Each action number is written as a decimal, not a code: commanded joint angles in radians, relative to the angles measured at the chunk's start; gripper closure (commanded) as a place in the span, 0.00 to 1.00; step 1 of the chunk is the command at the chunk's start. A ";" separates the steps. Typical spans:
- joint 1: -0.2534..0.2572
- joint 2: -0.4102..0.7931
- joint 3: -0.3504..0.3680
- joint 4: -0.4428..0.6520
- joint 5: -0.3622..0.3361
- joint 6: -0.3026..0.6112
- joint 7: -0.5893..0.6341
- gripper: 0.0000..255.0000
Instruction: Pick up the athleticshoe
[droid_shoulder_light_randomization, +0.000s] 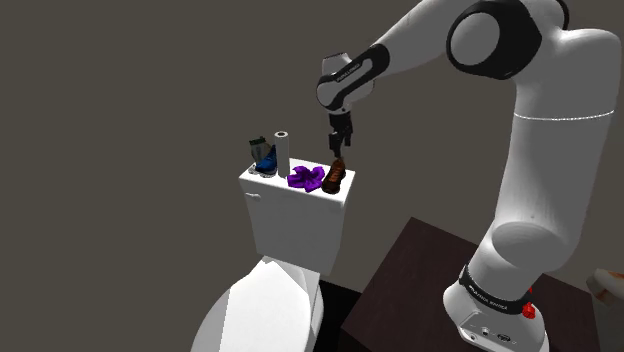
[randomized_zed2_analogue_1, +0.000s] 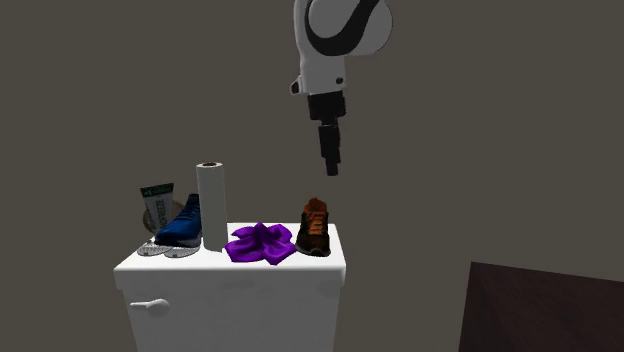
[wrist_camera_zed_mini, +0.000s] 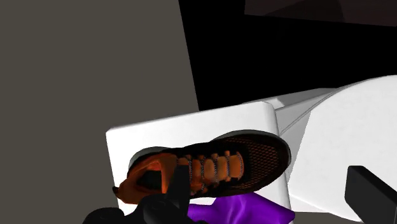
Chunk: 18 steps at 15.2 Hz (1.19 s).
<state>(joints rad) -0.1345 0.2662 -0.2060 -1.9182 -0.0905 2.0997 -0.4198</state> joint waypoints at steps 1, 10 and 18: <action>-0.012 0.081 -0.004 0.078 0.004 -0.006 -0.014 0.00; -0.071 0.393 -0.009 0.396 0.018 -0.041 -0.059 0.00; -0.075 0.442 -0.005 0.385 0.022 0.019 -0.052 0.00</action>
<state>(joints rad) -0.2096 0.7071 -0.2107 -1.5326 -0.0683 2.1160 -0.4722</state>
